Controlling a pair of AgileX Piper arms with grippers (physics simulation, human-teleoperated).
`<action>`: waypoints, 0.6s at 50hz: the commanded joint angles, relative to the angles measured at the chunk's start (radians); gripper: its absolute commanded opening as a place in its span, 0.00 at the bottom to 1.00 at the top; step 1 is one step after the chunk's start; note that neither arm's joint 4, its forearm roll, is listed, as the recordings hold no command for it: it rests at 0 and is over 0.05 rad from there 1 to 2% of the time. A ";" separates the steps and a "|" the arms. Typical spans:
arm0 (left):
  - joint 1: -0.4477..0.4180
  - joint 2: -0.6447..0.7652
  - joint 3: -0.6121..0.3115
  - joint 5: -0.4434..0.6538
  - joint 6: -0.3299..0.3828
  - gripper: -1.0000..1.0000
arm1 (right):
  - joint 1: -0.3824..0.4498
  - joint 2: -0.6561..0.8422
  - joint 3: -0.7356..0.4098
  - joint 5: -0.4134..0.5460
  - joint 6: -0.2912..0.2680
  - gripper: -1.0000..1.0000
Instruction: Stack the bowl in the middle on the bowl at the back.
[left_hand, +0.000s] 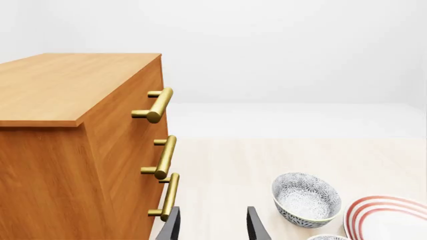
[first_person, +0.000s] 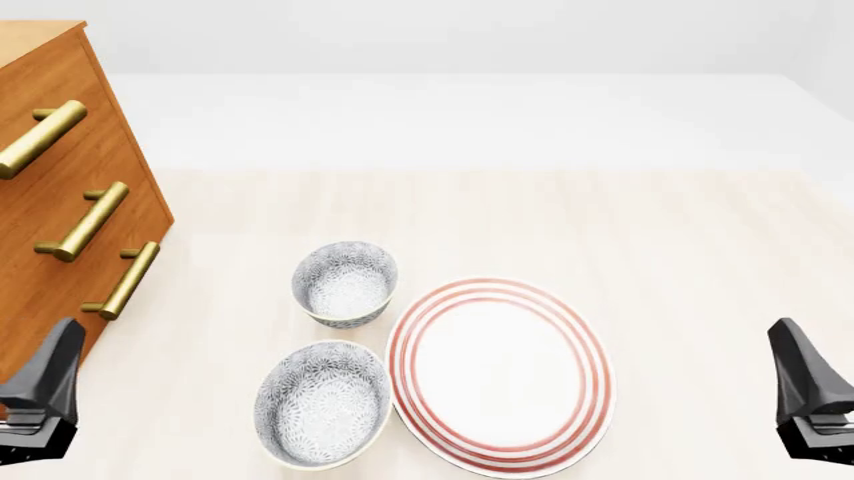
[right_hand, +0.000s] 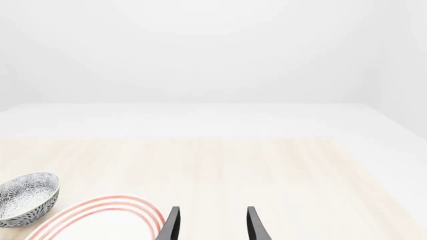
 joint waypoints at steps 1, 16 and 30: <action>-0.001 0.008 -0.003 -0.002 -0.007 1.00 | 0.003 0.010 -0.003 -0.004 0.000 1.00; 0.019 -0.001 -0.014 0.002 -0.004 1.00 | 0.005 0.020 -0.004 -0.012 -0.001 1.00; -0.007 0.053 -0.194 0.103 -0.083 1.00 | 0.003 0.015 -0.005 -0.008 0.000 1.00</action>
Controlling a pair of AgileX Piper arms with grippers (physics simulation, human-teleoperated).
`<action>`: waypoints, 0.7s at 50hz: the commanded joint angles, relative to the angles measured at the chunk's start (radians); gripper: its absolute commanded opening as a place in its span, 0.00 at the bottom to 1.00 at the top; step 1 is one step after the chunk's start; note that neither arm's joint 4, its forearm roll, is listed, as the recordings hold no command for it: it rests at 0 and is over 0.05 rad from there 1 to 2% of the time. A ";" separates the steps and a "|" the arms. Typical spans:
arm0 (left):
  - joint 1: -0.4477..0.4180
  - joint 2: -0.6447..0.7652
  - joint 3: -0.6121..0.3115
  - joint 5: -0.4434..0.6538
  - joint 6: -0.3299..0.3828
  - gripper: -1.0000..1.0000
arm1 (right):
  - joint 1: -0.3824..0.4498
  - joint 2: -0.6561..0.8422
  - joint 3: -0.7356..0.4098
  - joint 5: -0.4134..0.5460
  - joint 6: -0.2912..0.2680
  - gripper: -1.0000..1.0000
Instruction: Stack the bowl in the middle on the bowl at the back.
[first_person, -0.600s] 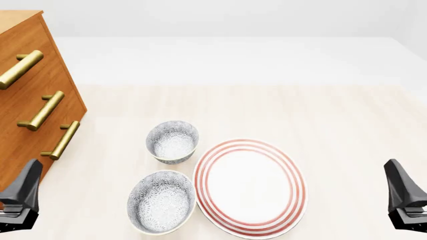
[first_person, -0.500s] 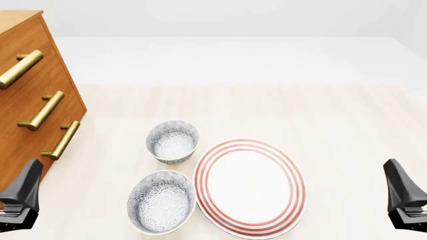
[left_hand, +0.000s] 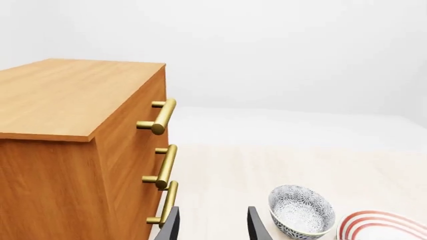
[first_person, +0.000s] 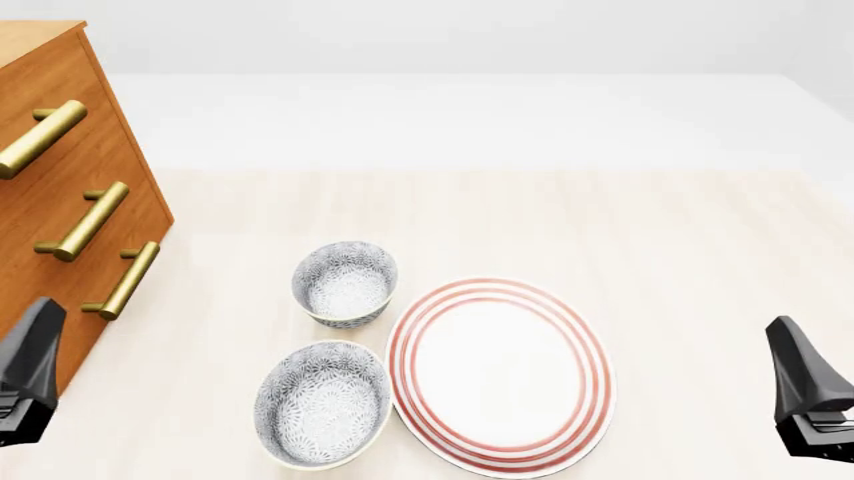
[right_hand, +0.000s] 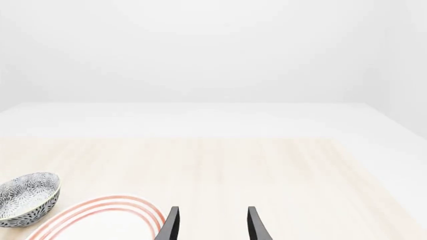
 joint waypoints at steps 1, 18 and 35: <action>-0.042 0.030 -0.178 0.114 -0.031 1.00 | -0.001 -0.002 -0.001 0.003 0.002 1.00; -0.300 0.331 -0.491 0.334 0.019 1.00 | 0.001 -0.009 -0.002 0.009 0.005 1.00; -0.368 0.650 -0.636 0.474 -0.193 1.00 | 0.002 -0.010 -0.003 0.011 0.003 1.00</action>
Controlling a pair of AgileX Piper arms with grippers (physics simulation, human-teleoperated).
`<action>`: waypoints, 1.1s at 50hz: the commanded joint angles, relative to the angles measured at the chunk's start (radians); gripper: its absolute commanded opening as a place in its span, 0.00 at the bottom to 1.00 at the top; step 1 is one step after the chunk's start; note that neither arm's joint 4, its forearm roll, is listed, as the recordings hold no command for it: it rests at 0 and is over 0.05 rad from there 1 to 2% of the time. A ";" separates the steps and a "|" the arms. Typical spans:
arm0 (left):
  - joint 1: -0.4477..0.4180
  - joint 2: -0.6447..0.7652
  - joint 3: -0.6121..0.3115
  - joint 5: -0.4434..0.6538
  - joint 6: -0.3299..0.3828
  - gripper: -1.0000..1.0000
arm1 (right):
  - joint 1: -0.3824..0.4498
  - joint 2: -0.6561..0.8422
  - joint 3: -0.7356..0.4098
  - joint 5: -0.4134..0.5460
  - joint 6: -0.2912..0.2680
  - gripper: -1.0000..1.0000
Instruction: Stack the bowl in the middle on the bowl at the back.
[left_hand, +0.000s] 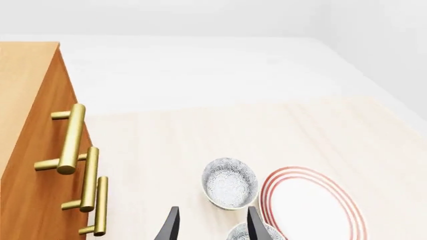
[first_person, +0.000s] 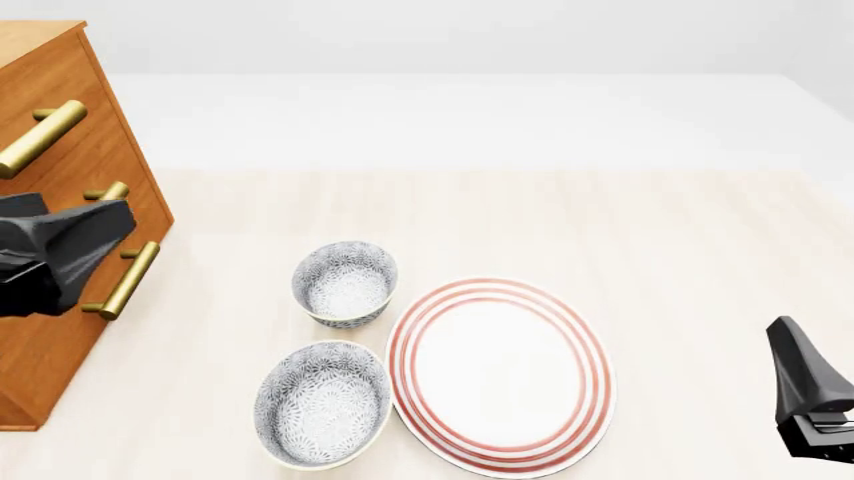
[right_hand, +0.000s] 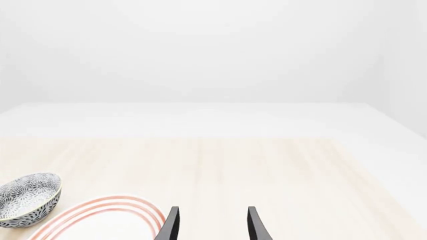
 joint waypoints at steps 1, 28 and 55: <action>-0.060 0.205 -0.124 0.104 -0.088 1.00 | 0.001 -0.001 -0.001 0.001 -0.001 1.00; -0.221 0.514 -0.097 0.097 -0.200 1.00 | -0.002 0.004 0.002 -0.004 -0.001 1.00; -0.139 0.677 0.076 -0.107 -0.131 1.00 | -0.002 0.002 0.002 -0.002 -0.002 1.00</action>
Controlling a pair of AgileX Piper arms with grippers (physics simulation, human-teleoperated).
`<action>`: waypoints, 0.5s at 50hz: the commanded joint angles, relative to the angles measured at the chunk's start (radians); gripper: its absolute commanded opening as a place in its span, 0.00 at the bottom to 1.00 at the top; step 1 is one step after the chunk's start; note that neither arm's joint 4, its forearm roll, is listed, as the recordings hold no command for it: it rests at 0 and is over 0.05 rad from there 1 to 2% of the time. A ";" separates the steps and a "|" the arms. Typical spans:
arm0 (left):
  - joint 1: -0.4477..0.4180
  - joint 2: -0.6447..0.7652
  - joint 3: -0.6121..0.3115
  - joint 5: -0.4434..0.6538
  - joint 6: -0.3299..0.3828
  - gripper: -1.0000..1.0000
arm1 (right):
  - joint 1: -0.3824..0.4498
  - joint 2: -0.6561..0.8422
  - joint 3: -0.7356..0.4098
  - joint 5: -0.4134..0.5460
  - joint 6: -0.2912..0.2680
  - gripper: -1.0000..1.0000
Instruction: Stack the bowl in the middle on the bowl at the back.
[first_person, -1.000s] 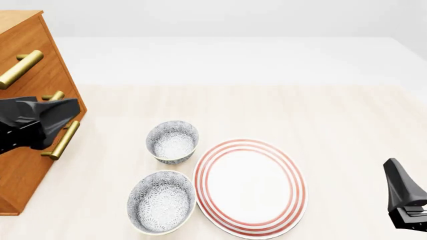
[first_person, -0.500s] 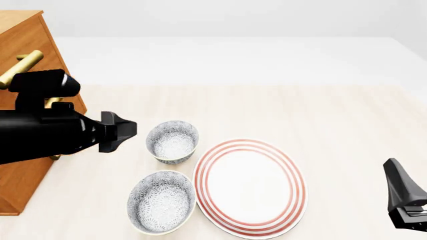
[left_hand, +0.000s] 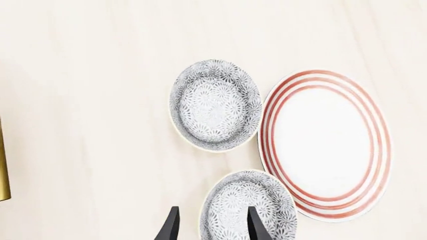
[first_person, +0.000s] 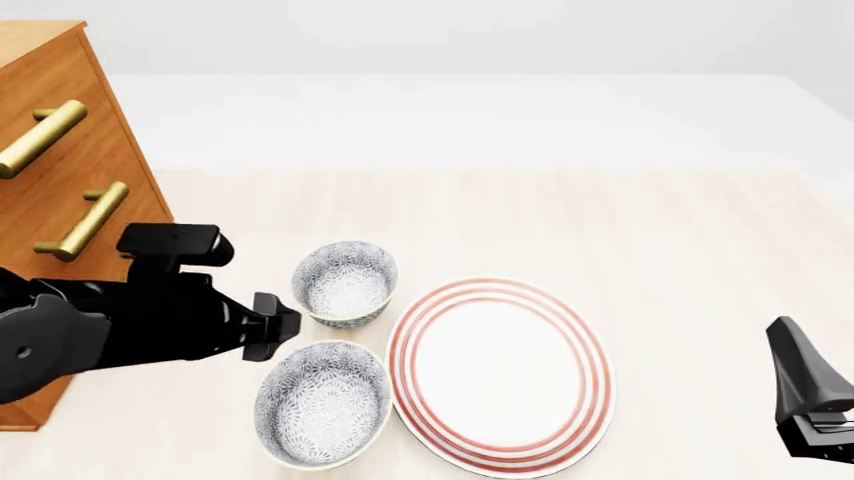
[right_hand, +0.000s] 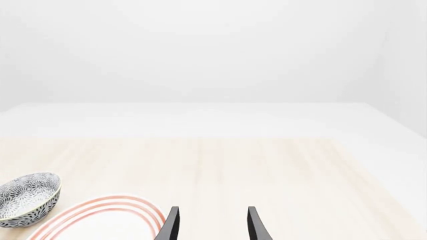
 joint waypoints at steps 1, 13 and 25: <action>0.036 0.057 0.057 -0.071 0.021 1.00 | 0.000 0.001 0.000 -0.001 -0.001 1.00; 0.011 0.097 0.143 -0.177 -0.011 1.00 | -0.001 -0.001 0.001 0.000 -0.002 1.00; -0.010 0.151 0.233 -0.295 -0.053 1.00 | -0.001 -0.002 0.001 0.000 -0.002 1.00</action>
